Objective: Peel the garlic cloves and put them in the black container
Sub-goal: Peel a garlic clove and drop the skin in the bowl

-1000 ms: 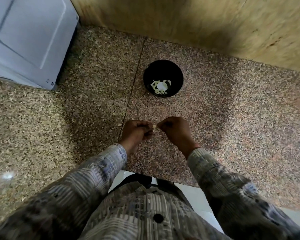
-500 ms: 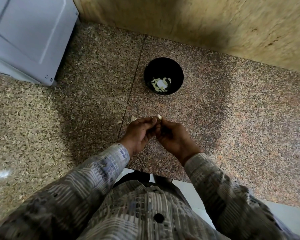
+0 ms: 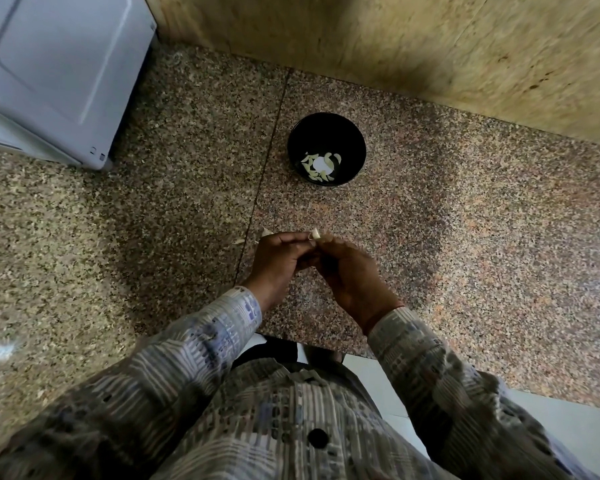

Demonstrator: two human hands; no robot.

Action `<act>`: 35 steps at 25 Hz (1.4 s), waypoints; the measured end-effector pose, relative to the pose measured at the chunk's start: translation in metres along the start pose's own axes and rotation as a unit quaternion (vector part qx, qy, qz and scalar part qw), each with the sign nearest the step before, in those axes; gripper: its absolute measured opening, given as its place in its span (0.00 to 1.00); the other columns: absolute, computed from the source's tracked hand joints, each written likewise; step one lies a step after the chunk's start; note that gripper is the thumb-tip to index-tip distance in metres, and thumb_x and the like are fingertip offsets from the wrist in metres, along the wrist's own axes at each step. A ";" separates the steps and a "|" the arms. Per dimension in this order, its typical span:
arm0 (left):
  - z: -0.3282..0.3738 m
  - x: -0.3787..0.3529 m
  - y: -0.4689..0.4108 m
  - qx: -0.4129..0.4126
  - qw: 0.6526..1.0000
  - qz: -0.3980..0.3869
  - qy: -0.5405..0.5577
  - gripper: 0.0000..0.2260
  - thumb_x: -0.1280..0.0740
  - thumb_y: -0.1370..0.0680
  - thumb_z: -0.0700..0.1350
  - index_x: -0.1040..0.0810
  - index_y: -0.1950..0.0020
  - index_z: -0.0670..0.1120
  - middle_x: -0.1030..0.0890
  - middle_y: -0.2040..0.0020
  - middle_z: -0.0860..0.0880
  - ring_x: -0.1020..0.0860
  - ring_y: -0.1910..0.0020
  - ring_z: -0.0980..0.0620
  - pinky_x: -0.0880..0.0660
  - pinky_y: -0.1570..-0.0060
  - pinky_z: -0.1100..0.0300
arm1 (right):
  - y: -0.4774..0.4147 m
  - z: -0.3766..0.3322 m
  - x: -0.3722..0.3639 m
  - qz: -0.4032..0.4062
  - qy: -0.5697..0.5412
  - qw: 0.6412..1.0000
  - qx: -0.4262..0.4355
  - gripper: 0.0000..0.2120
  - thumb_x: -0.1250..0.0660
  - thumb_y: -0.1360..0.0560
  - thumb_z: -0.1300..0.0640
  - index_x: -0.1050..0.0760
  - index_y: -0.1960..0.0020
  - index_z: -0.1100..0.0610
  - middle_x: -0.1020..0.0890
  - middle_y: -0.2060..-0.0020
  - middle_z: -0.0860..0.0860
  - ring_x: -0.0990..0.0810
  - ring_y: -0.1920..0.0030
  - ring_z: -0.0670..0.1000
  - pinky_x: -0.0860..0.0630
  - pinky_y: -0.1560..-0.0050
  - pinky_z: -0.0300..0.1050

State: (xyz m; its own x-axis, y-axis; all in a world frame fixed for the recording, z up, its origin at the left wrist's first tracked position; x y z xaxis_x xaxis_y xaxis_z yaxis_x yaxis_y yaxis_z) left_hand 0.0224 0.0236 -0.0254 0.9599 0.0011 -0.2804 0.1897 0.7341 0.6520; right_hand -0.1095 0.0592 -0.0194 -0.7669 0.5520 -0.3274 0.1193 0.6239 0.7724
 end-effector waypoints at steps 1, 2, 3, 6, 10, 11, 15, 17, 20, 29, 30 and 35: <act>-0.002 0.002 -0.001 -0.003 1.000 -0.001 -0.007 0.06 0.28 0.22 0.35 0.14 0.47 0.42 0.12 0.50 0.42 0.14 0.48 0.43 0.18 0.52 0.56 | 0.004 -0.003 0.001 0.014 0.033 0.999 0.014 0.11 0.33 0.21 0.66 0.22 0.40 0.70 0.18 0.50 0.61 0.18 0.48 0.58 0.22 0.36 0.57; -0.002 0.004 0.000 -0.006 1.000 -0.001 -0.023 0.06 0.28 0.22 0.35 0.14 0.48 0.42 0.12 0.51 0.43 0.14 0.49 0.43 0.18 0.53 0.55 | 0.007 -0.006 0.002 0.029 0.083 0.996 0.035 0.10 0.32 0.21 0.65 0.20 0.43 0.70 0.16 0.53 0.61 0.17 0.51 0.57 0.20 0.41 0.55; -0.001 0.006 0.000 -0.019 0.998 0.001 -0.058 0.05 0.28 0.21 0.36 0.14 0.50 0.43 0.12 0.53 0.44 0.13 0.52 0.44 0.17 0.54 0.55 | 0.008 -0.010 0.001 0.042 0.150 0.986 0.064 0.08 0.30 0.22 0.64 0.19 0.45 0.68 0.15 0.55 0.60 0.16 0.53 0.55 0.19 0.47 0.53; 0.002 0.014 -0.005 -0.113 0.952 -0.021 -0.284 0.04 0.27 0.21 0.42 0.13 0.54 0.47 0.13 0.61 0.48 0.13 0.60 0.47 0.16 0.57 0.50 | 0.008 -0.019 0.000 0.046 0.308 0.940 0.138 0.04 0.26 0.24 0.62 0.16 0.50 0.60 0.13 0.58 0.56 0.16 0.59 0.52 0.17 0.56 0.50; -0.001 0.016 -0.008 -0.078 0.957 -0.036 -0.277 0.03 0.28 0.20 0.40 0.14 0.52 0.45 0.13 0.60 0.47 0.14 0.62 0.48 0.15 0.57 0.47 | 0.001 -0.021 0.006 -0.003 0.221 0.975 0.034 0.06 0.33 0.21 0.68 0.17 0.48 0.63 0.15 0.58 0.57 0.16 0.58 0.52 0.17 0.55 0.47; -0.002 0.015 -0.007 -0.053 0.970 -0.036 -0.236 0.03 0.29 0.20 0.39 0.15 0.50 0.43 0.13 0.58 0.45 0.15 0.62 0.48 0.15 0.58 0.48 | 0.000 -0.018 0.007 -0.023 0.161 0.987 -0.013 0.07 0.35 0.19 0.68 0.19 0.46 0.63 0.15 0.57 0.56 0.16 0.58 0.52 0.17 0.55 0.46; -0.007 0.010 -0.002 0.061 0.996 -0.052 -0.039 0.06 0.36 0.17 0.36 0.19 0.45 0.38 0.15 0.55 0.42 0.16 0.60 0.49 0.17 0.60 0.55 | -0.004 -0.007 0.012 -0.035 0.004 0.995 -0.098 0.08 0.40 0.16 0.66 0.22 0.46 0.62 0.17 0.59 0.55 0.18 0.58 0.51 0.18 0.59 0.42; -0.010 0.016 -0.001 0.097 0.994 -0.034 0.027 0.07 0.38 0.17 0.36 0.21 0.47 0.36 0.15 0.57 0.40 0.15 0.61 0.47 0.16 0.60 0.55 | -0.008 -0.005 0.012 0.004 -0.017 0.995 -0.095 0.07 0.39 0.17 0.66 0.22 0.46 0.63 0.16 0.61 0.55 0.18 0.60 0.50 0.17 0.62 0.41; -0.014 0.027 0.000 0.106 0.993 0.007 0.042 0.07 0.38 0.18 0.34 0.22 0.53 0.36 0.17 0.58 0.38 0.16 0.62 0.45 0.16 0.61 0.54 | -0.024 -0.011 0.013 0.059 -0.001 0.997 -0.058 0.08 0.36 0.18 0.66 0.21 0.42 0.68 0.15 0.57 0.58 0.15 0.60 0.52 0.16 0.61 0.43; -0.033 0.034 0.002 0.159 0.986 0.006 0.056 0.11 0.44 0.23 0.29 0.22 0.56 0.37 0.21 0.59 0.39 0.20 0.63 0.44 0.18 0.62 0.53 | -0.061 -0.040 -0.002 0.153 0.251 0.954 0.054 0.09 0.31 0.22 0.67 0.16 0.60 0.63 0.13 0.60 0.63 0.13 0.62 0.59 0.14 0.55 0.58; -0.033 0.033 0.004 0.164 0.984 -0.007 0.069 0.09 0.39 0.20 0.34 0.21 0.56 0.37 0.20 0.60 0.40 0.20 0.63 0.45 0.18 0.61 0.53 | -0.058 -0.039 0.006 0.169 0.309 0.933 0.072 0.10 0.30 0.24 0.66 0.15 0.63 0.61 0.13 0.63 0.60 0.12 0.63 0.59 0.14 0.56 0.58; -0.041 0.031 0.006 0.160 0.986 -0.018 0.044 0.06 0.32 0.18 0.41 0.21 0.53 0.39 0.19 0.62 0.44 0.19 0.66 0.50 0.17 0.63 0.57 | -0.028 -0.032 0.027 0.144 0.570 0.784 0.198 0.07 0.31 0.21 0.58 0.15 0.53 0.54 0.14 0.60 0.49 0.15 0.59 0.52 0.18 0.58 0.44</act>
State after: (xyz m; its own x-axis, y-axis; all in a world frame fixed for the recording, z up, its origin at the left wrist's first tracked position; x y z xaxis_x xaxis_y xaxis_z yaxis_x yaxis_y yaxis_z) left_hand 0.0452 0.0552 -0.0592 0.9324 0.0486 -0.3583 0.2920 0.4831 0.8254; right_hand -0.1535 0.0391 -0.0328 -0.7107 -0.0107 0.7034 0.4053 0.8111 0.4218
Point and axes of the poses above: each hand's wrist, its own y-axis away from the middle knuckle, its own x-axis out of the back of the hand, z = x × y, the point moved 3 cm from there along -y, towards the middle knuckle
